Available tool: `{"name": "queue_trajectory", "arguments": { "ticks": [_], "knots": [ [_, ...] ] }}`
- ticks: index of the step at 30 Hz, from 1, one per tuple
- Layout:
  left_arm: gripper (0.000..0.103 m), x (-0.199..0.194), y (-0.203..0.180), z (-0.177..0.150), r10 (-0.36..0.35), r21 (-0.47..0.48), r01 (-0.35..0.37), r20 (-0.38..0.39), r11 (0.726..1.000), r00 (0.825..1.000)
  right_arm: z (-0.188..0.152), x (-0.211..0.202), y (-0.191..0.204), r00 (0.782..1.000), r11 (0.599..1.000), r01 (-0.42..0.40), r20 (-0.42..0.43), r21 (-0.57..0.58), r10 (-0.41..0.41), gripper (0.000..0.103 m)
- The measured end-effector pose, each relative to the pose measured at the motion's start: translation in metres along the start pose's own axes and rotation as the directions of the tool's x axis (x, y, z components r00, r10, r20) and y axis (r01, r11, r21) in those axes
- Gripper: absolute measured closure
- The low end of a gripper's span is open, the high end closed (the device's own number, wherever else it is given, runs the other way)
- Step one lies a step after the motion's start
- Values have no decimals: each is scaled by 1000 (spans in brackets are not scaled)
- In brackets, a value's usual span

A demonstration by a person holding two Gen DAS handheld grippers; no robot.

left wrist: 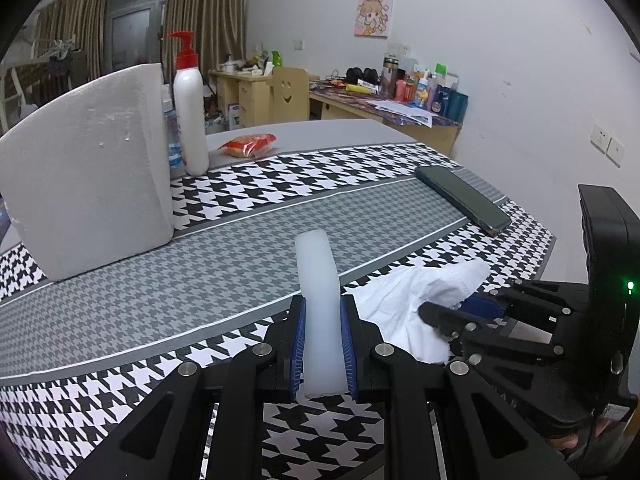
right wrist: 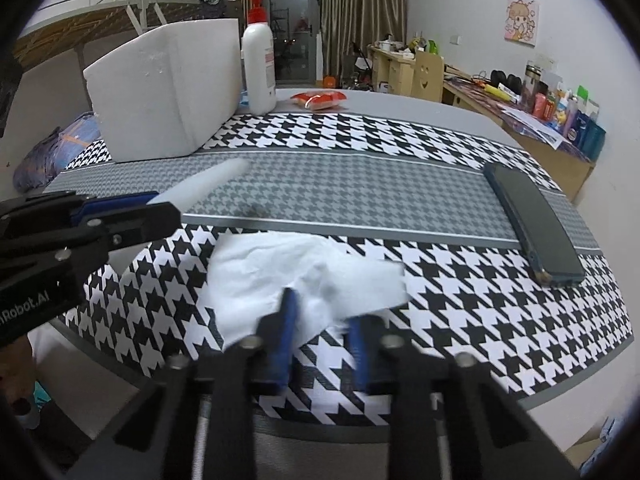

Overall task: Organize soft objects
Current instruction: 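Grasp the white tissue with the right tool and lift it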

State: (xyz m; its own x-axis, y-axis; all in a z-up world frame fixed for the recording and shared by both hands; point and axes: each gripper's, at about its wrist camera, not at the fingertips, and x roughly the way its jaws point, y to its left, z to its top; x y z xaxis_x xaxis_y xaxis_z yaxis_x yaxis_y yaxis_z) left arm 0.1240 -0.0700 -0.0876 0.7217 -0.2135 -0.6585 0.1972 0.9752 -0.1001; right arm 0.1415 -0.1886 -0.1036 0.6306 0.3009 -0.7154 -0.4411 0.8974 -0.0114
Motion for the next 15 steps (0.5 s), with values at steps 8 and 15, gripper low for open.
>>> {"name": "queue_trajectory", "arguments": {
  "ticks": [8, 15],
  "knots": [
    [85, -7, 3, -1, 6, -4, -6, 14, 1000, 1000, 3, -4, -1, 1000, 999, 2, 5, 38, -2, 94],
    [85, -14, 5, -1, 13, -5, -13, 29, 1000, 999, 6, -16, -3, 999, 997, -2, 37, 71, -1, 95]
  ]
}}
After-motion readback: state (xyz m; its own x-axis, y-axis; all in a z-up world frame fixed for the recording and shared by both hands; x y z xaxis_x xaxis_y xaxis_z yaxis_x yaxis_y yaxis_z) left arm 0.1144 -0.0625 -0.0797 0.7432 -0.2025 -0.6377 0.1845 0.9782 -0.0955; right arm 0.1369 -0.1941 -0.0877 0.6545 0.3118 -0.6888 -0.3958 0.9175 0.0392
